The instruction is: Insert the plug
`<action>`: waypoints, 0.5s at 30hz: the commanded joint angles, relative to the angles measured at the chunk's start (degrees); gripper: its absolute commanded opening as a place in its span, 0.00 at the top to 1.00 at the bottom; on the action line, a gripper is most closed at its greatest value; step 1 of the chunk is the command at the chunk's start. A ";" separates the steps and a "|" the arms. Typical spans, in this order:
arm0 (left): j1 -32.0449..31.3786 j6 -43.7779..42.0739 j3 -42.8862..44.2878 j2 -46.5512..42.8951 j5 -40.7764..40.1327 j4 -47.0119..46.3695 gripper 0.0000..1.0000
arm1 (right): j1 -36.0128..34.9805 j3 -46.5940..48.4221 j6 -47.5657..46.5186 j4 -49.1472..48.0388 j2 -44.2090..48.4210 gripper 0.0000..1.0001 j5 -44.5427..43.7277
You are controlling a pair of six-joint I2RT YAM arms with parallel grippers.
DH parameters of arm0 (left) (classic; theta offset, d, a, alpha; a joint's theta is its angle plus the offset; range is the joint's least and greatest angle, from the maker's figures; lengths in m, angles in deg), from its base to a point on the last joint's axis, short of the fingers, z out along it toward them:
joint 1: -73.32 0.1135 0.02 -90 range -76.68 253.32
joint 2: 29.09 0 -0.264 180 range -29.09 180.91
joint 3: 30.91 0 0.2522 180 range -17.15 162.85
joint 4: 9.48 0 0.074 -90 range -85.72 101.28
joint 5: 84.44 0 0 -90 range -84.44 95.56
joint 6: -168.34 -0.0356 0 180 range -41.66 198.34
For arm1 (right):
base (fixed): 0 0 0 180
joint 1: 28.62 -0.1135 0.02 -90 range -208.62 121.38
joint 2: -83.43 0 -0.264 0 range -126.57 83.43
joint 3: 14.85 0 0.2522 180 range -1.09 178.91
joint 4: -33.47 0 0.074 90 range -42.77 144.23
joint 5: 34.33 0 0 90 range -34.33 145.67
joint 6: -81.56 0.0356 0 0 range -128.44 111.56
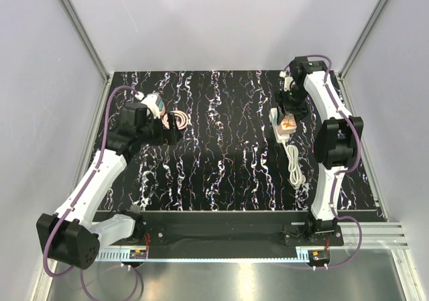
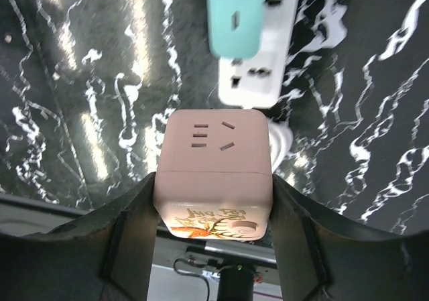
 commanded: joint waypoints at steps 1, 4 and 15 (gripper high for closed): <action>-0.27 -1.00 -0.55 -0.01 2.32 -3.44 0.01 | 1.69 4.11 -2.29 4.26 -2.34 1.00 -2.32; -0.27 -1.09 -0.81 0.43 2.06 -3.62 0.01 | 2.13 4.81 -2.91 4.26 -4.64 1.00 -1.71; -0.27 -1.09 -0.63 2.02 3.91 -3.44 0.01 | 3.10 4.99 -3.70 4.18 -5.52 1.00 0.85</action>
